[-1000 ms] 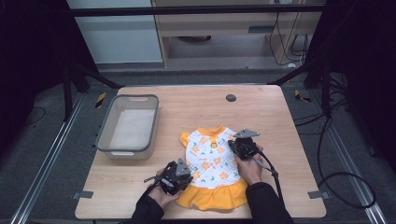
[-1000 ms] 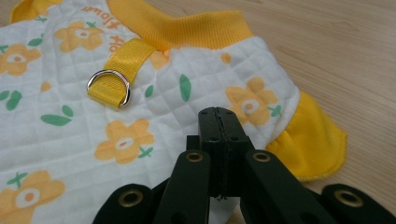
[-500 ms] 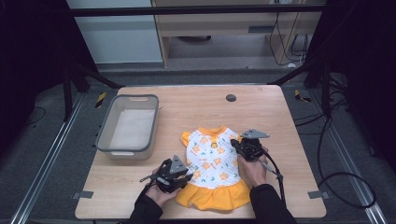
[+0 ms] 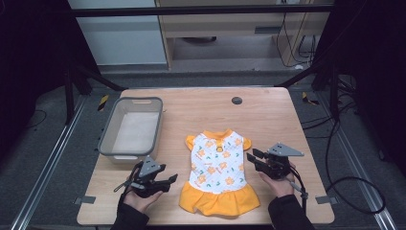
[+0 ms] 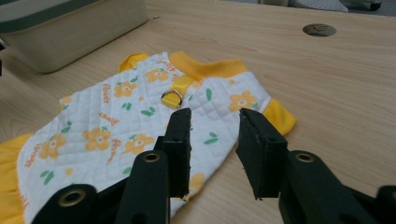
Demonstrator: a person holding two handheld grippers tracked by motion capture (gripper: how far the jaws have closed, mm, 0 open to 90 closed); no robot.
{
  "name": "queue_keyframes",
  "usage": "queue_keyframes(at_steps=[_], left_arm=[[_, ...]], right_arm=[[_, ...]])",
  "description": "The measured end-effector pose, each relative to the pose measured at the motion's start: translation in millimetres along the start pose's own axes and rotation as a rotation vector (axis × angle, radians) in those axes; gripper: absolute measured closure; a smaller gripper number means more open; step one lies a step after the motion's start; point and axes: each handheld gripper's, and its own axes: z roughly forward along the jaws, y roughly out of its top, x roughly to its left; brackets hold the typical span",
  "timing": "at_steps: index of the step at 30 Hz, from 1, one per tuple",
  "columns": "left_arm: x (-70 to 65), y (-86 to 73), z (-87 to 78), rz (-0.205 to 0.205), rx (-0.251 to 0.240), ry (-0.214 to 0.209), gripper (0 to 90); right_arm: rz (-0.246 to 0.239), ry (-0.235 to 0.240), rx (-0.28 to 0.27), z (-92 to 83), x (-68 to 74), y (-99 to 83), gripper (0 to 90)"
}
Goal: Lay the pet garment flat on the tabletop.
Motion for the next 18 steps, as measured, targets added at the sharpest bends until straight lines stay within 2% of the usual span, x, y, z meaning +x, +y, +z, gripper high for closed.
queue_keyframes(at_steps=[4,8,12,16,18], left_arm=[[10.3,-12.0,-9.2,-0.021,0.002,0.022,32.5],[19.6,-20.5,-17.5,-0.023,-0.02,0.051,28.0],[28.1,-26.3,-23.3,-0.03,-0.032,0.084,24.9],[37.8,-31.5,-27.3,-0.042,-0.036,0.123,23.0],[40.1,-32.5,-27.9,-0.048,-0.036,0.128,22.6]], right_arm=[[0.006,-0.016,0.002,-14.2,-2.1,-8.9,52.7],[0.002,-0.049,0.017,-24.1,-7.3,-19.6,44.7],[0.037,-0.061,0.042,-33.0,-13.8,-30.2,38.3],[0.068,-0.088,0.047,-42.4,-20.0,-37.4,32.9],[0.077,-0.107,0.038,-47.3,-23.2,-40.3,31.2]])
